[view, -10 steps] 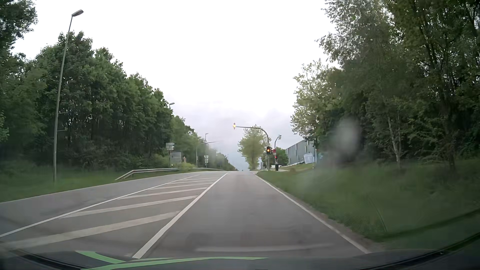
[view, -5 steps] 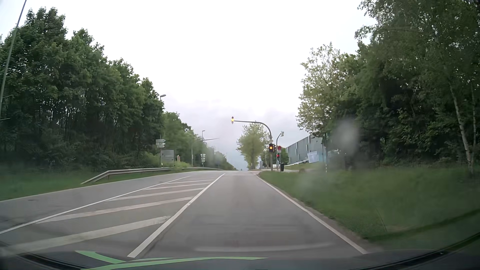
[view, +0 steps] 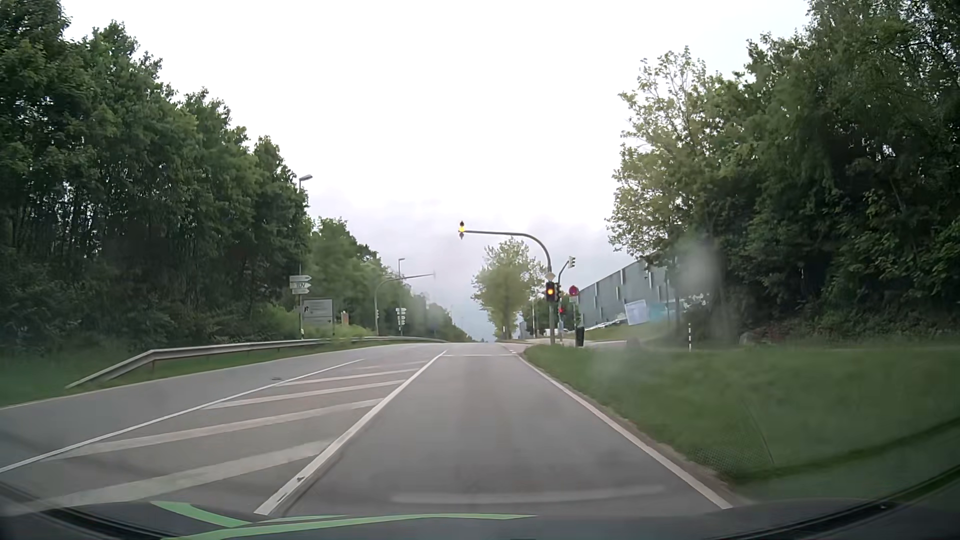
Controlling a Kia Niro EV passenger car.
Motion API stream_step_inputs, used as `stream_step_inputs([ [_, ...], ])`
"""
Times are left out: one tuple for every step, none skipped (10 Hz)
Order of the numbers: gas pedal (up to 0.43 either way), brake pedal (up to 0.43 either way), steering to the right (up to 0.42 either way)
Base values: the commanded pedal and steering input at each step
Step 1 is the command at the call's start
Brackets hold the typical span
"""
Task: Follow the waypoints while adhering to traffic rules and regulations
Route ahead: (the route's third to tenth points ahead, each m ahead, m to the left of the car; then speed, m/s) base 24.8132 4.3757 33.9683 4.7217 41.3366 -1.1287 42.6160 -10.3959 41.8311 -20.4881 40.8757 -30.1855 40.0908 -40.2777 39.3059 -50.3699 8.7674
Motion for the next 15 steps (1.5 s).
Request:
stream_step_inputs([
  [0.0,0.0,0.002],
  [0.0,0.0,0.002],
  [0.0,0.006,0.002],
  [0.0,0.018,0.002],
  [0.0,0.067,0.002],
  [0.0,0.11,0.002],
  [0.0,0.128,0.001],
  [0.0,0.134,0.002],
  [0.0,0.14,0.001],
  [0.0,0.146,0.001],
  [0.0,0.152,0.002],
  [0.0,0.152,0.002],
  [0.0,0.165,0.001],
  [0.0,0.165,0.002],
  [0.0,0.165,0.001],
])
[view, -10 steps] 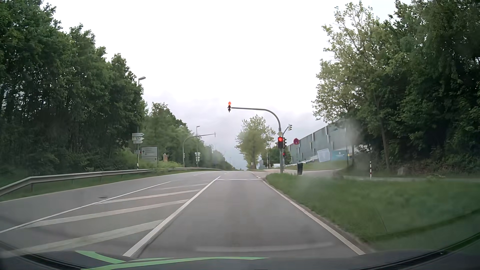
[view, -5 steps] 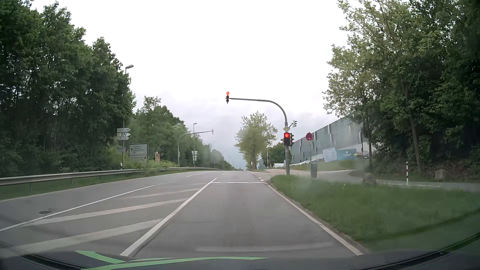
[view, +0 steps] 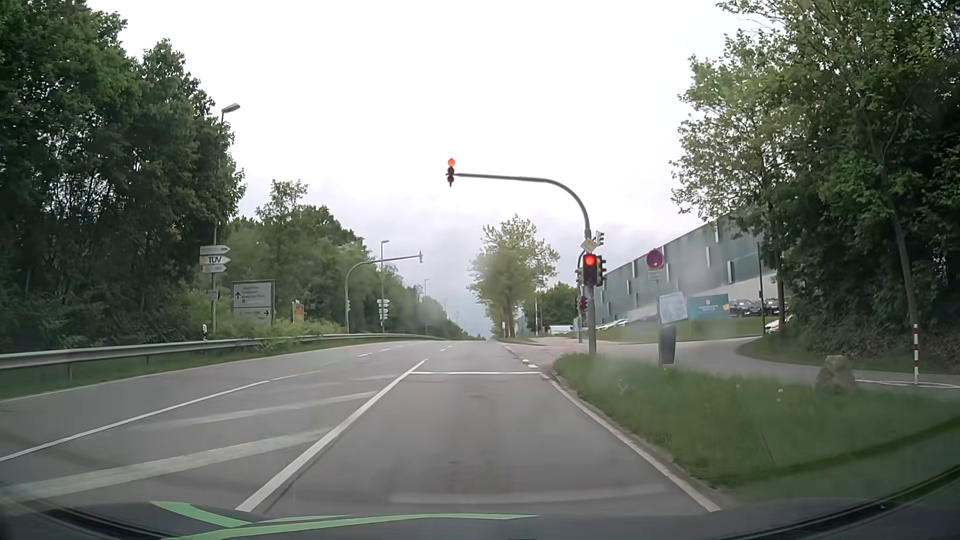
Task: Follow the waypoints while adhering to traffic rules and regulations
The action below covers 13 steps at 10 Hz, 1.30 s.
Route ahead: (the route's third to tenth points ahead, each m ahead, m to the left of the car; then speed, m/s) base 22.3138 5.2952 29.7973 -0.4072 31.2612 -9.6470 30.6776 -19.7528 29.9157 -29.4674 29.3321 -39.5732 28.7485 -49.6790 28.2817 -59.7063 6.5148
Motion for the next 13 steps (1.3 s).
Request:
stream_step_inputs([
  [0.0,0.171,0.002],
  [0.0,0.165,0.001],
  [0.0,0.171,0.001],
  [0.0,0.165,0.001],
  [0.0,0.165,0.001],
  [0.0,0.165,0.001],
  [0.0,0.159,0.001],
  [0.0,0.159,0.001],
  [0.0,0.159,0.001],
  [0.0,0.159,0.001],
  [0.0,0.159,0.001],
  [0.0,0.159,0.001],
  [0.0,0.159,0.001],
])
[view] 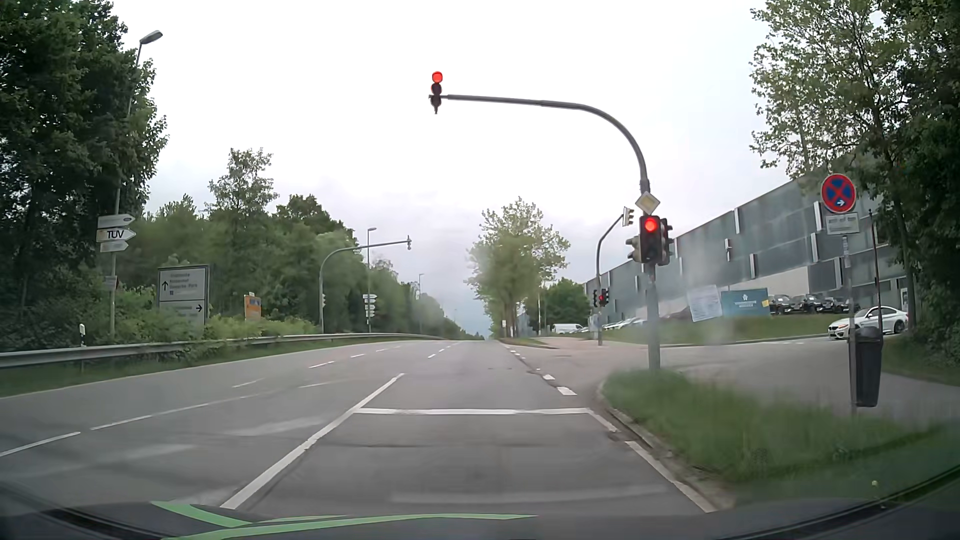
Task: Follow the waypoints while adhering to traffic rules and regulations
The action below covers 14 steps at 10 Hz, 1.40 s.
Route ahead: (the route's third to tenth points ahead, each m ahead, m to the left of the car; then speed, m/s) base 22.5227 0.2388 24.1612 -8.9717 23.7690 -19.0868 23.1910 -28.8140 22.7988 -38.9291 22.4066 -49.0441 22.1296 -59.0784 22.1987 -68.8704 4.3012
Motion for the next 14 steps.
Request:
stream_step_inputs([
  [0.0,0.171,0.001],
  [0.0,0.171,0.001],
  [0.0,0.183,0.001],
  [0.0,0.189,0.001],
  [0.0,0.189,0.001],
  [0.0,0.189,0.001],
  [0.0,0.189,0.001],
  [0.0,0.189,0.001],
  [0.0,0.195,0.001],
  [0.0,0.195,0.001],
  [0.0,0.195,0.001],
  [0.0,0.195,0.001],
  [0.0,0.195,0.001],
  [0.0,0.195,0.001],
])
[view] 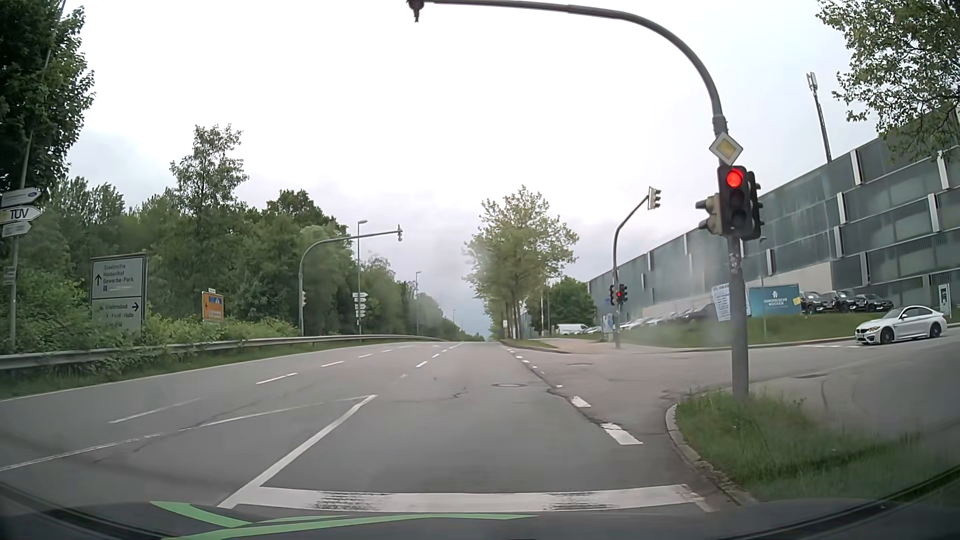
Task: Follow the waypoints while adhering to traffic rules and regulations
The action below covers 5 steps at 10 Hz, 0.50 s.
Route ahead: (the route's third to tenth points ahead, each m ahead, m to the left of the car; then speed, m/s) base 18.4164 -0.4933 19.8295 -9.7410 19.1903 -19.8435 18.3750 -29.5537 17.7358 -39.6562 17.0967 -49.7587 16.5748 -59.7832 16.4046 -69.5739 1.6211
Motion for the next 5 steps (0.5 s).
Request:
stream_step_inputs([
  [0.0,0.195,0.001],
  [0.0,0.195,0.001],
  [0.0,0.189,0.001],
  [0.0,0.183,0.001],
  [0.0,0.183,0.001],
])
